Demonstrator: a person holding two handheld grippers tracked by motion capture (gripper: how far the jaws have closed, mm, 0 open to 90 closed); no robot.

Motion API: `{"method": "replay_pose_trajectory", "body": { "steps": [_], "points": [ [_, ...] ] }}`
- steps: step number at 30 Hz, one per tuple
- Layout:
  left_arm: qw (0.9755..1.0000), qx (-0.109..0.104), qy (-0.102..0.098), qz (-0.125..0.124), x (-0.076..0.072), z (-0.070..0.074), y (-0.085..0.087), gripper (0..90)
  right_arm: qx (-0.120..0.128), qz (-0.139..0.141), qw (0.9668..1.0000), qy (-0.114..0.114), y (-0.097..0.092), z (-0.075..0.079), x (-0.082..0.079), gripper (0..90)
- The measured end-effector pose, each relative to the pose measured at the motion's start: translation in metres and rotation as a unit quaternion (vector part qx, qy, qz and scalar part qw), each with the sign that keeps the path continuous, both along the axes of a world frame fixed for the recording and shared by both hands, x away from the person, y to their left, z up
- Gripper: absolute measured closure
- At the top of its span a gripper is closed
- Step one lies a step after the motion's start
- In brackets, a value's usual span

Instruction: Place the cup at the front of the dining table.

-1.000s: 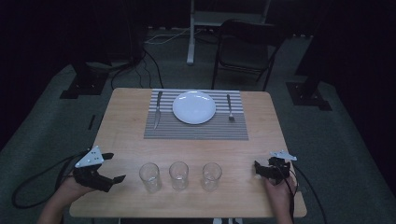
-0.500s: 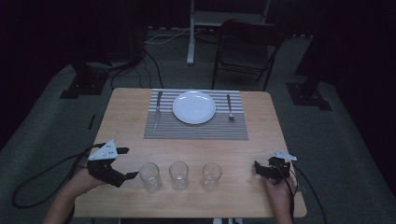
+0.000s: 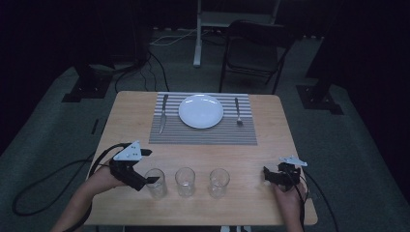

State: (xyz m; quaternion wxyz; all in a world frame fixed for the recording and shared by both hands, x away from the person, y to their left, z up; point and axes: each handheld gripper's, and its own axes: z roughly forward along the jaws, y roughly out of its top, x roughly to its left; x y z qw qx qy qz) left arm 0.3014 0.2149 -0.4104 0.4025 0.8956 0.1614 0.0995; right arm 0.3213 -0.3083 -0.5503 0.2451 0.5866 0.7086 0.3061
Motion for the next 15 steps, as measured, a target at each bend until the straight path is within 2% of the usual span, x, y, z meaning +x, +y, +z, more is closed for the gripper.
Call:
{"method": "replay_pose_trajectory", "body": {
  "steps": [3, 8, 15],
  "points": [
    [0.9999, -0.006, 0.005, -0.011, 0.003, 0.002, -0.009, 6.3, 0.0, 0.0, 1.0, 0.0, 0.0, 0.0, 0.0, 12.4],
    [0.9995, 0.003, 0.01, -0.029, 0.007, 0.003, -0.025, 6.4, 0.0, 0.0, 1.0, 0.0, 0.0, 0.0, 0.0, 12.4],
    [0.9984, -0.006, 0.02, -0.054, 0.013, 0.008, -0.044, 6.4, 0.0, 0.0, 1.0, 0.0, 0.0, 0.0, 0.0, 12.4]
  ]
}}
